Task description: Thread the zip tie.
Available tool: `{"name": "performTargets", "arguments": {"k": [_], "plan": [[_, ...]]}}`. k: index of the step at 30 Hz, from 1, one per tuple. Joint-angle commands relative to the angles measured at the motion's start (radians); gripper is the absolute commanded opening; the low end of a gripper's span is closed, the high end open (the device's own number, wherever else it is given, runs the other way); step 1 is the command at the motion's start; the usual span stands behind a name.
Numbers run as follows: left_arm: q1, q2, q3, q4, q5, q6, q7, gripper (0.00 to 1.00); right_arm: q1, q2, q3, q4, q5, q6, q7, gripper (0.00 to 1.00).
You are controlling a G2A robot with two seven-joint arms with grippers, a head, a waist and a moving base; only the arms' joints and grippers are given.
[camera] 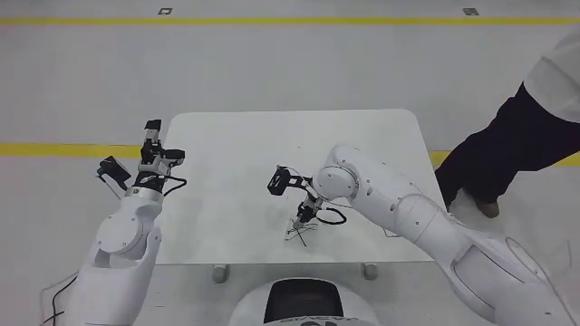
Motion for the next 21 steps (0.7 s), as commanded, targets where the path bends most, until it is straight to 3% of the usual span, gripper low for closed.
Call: {"name": "performTargets", "arguments": {"k": [1, 8, 17, 21], "plan": [[0.0, 0.0, 0.0, 0.0, 0.0, 0.0, 0.0, 1.0, 0.0, 0.0, 0.0, 0.0, 0.0, 0.0, 0.0, 1.0], [0.0, 0.0, 0.0, 0.0, 0.0, 0.0, 0.0, 1.0, -0.002, -0.003, -0.014, 0.001, -0.022, 0.001, 0.0, 1.0], [0.0, 0.0, 0.0, 0.0, 0.0, 0.0, 0.0, 1.0, 0.046, -0.063, -0.091, 0.111, -0.003, 0.0, 0.02, 1.0], [0.0, 0.0, 0.0, 0.0, 0.0, 0.0, 0.0, 1.0, 0.05, -0.068, -0.099, 0.114, -0.007, 0.0, 0.012, 1.0]]}}
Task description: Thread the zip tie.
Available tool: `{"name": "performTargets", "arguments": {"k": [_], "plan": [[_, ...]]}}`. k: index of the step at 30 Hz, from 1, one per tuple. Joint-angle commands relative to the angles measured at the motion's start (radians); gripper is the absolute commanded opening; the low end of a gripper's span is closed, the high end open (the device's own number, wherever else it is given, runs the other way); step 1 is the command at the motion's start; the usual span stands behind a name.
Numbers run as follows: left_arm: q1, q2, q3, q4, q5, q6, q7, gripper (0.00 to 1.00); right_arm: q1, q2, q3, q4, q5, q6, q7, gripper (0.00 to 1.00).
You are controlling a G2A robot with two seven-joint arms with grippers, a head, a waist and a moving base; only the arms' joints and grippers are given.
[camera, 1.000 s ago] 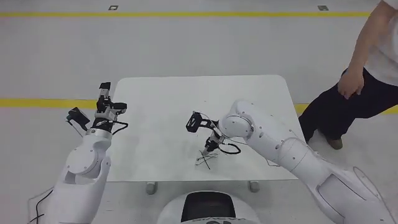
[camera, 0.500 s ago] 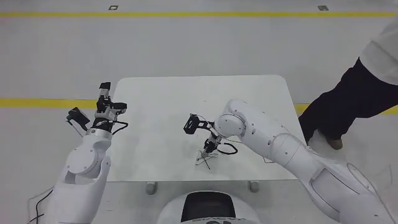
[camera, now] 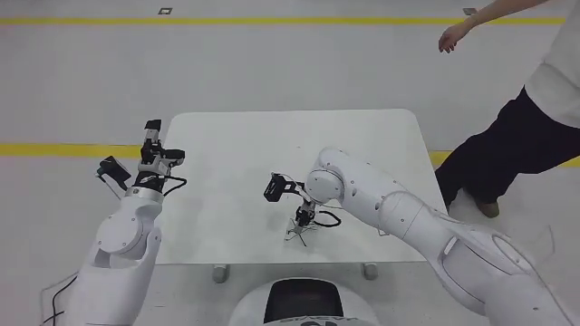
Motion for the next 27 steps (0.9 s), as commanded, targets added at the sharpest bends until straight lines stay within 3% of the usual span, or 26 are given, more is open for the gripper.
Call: {"name": "performTargets", "arguments": {"k": [1, 10, 16, 27], "plan": [[0.0, 0.0, 0.0, 0.0, 0.0, 0.0, 0.0, 1.0, -0.001, 0.001, 0.001, -0.001, 0.0, 0.0, 0.001, 1.0], [0.0, 0.0, 0.0, 0.0, 0.0, 0.0, 0.0, 1.0, -0.005, 0.0, -0.006, -0.004, -0.003, 0.0, 0.003, 1.0], [0.0, 0.0, 0.0, 0.0, 0.0, 0.0, 0.0, 1.0, 0.005, -0.024, -0.04, 0.009, -0.011, 0.0, 0.02, 1.0], [0.0, 0.0, 0.0, 0.0, 0.0, 0.0, 0.0, 1.0, 0.005, -0.024, -0.04, 0.009, -0.011, 0.0, 0.02, 1.0]]}}
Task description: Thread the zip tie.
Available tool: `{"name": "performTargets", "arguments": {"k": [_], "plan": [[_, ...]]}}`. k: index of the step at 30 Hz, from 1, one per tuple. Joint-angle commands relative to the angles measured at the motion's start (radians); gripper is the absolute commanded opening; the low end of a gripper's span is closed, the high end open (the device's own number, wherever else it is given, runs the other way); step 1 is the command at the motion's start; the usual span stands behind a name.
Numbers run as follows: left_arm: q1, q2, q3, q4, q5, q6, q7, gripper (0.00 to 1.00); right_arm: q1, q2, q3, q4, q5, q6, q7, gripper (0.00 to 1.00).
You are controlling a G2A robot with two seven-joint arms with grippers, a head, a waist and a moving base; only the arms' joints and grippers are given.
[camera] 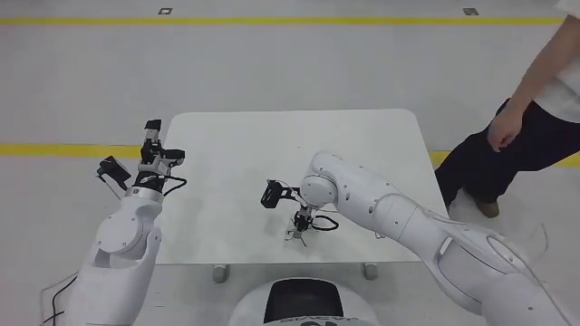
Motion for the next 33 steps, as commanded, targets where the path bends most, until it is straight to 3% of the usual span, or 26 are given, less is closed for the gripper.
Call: {"name": "performTargets", "arguments": {"k": [1, 25, 28, 33], "plan": [[0.0, 0.0, 0.0, 0.0, 0.0, 0.0, 0.0, 1.0, 0.0, 0.0, 0.0, 0.0, 0.0, 0.0, 0.0, 1.0], [0.0, 0.0, 0.0, 0.0, 0.0, 0.0, 0.0, 1.0, -0.004, -0.001, -0.01, -0.008, -0.013, 0.0, 0.001, 1.0], [0.0, 0.0, 0.0, 0.0, 0.0, 0.0, 0.0, 1.0, 0.002, -0.007, -0.018, -0.013, -0.014, 0.0, 0.028, 1.0], [0.0, 0.0, 0.0, 0.0, 0.0, 0.0, 0.0, 1.0, 0.012, -0.033, -0.04, -0.009, -0.025, 0.049, 0.078, 1.0]]}}
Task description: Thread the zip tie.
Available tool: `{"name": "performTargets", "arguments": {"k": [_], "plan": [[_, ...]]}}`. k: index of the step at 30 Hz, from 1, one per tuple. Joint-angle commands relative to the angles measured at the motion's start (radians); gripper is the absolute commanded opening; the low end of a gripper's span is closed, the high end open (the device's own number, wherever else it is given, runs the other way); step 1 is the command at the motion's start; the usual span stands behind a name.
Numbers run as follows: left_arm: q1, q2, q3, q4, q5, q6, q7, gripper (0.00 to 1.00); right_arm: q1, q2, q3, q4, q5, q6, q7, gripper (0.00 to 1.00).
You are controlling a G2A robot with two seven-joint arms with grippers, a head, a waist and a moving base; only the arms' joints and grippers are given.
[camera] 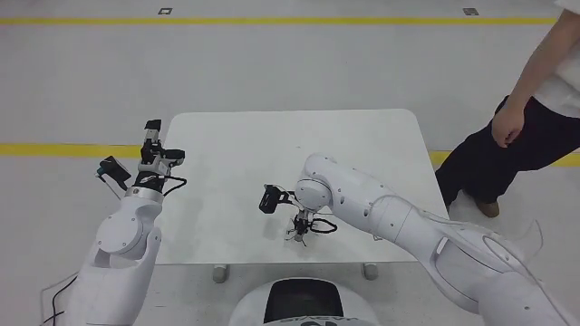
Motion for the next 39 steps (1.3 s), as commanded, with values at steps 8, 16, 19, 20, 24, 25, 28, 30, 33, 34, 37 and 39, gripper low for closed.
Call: {"name": "performTargets", "arguments": {"k": [8, 16, 19, 20, 24, 25, 28, 30, 33, 34, 37, 39], "plan": [[0.0, 0.0, 0.0, 0.0, 0.0, 0.0, 0.0, 1.0, 0.007, -0.022, -0.013, 0.019, 0.001, 0.019, 0.016, 1.0], [0.0, 0.0, 0.0, 0.0, 0.0, 0.0, 0.0, 1.0, 0.007, -0.022, -0.013, 0.019, 0.001, 0.019, 0.016, 1.0], [0.0, 0.0, 0.0, 0.0, 0.0, 0.0, 0.0, 1.0, 0.007, -0.022, -0.013, 0.019, 0.001, 0.019, 0.016, 1.0], [0.0, 0.0, 0.0, 0.0, 0.0, 0.0, 0.0, 1.0, 0.007, -0.022, -0.013, 0.019, 0.001, 0.019, 0.016, 1.0], [0.0, 0.0, 0.0, 0.0, 0.0, 0.0, 0.0, 1.0, 0.007, -0.022, -0.013, 0.019, 0.001, 0.019, 0.016, 1.0], [0.0, 0.0, 0.0, 0.0, 0.0, 0.0, 0.0, 1.0, 0.007, -0.022, -0.013, 0.019, 0.001, 0.019, 0.016, 1.0], [0.0, 0.0, 0.0, 0.0, 0.0, 0.0, 0.0, 1.0, 0.007, -0.022, -0.013, 0.019, 0.001, 0.019, 0.016, 1.0], [0.0, 0.0, 0.0, 0.0, 0.0, 0.0, 0.0, 1.0, 0.007, -0.022, -0.013, 0.019, 0.001, 0.019, 0.016, 1.0], [0.0, 0.0, 0.0, 0.0, 0.0, 0.0, 0.0, 1.0, -0.013, -0.02, -0.024, 0.006, -0.051, 0.078, 0.005, 1.0], [0.0, 0.0, 0.0, 0.0, 0.0, 0.0, 0.0, 1.0, -0.017, -0.02, -0.025, 0.0, -0.058, 0.086, 0.01, 1.0], [0.0, 0.0, 0.0, 0.0, 0.0, 0.0, 0.0, 1.0, -0.029, -0.02, -0.029, -0.02, -0.08, 0.123, 0.03, 1.0], [0.0, 0.0, 0.0, 0.0, 0.0, 0.0, 0.0, 1.0, -0.037, -0.021, -0.029, -0.025, -0.085, 0.134, 0.029, 1.0]]}}
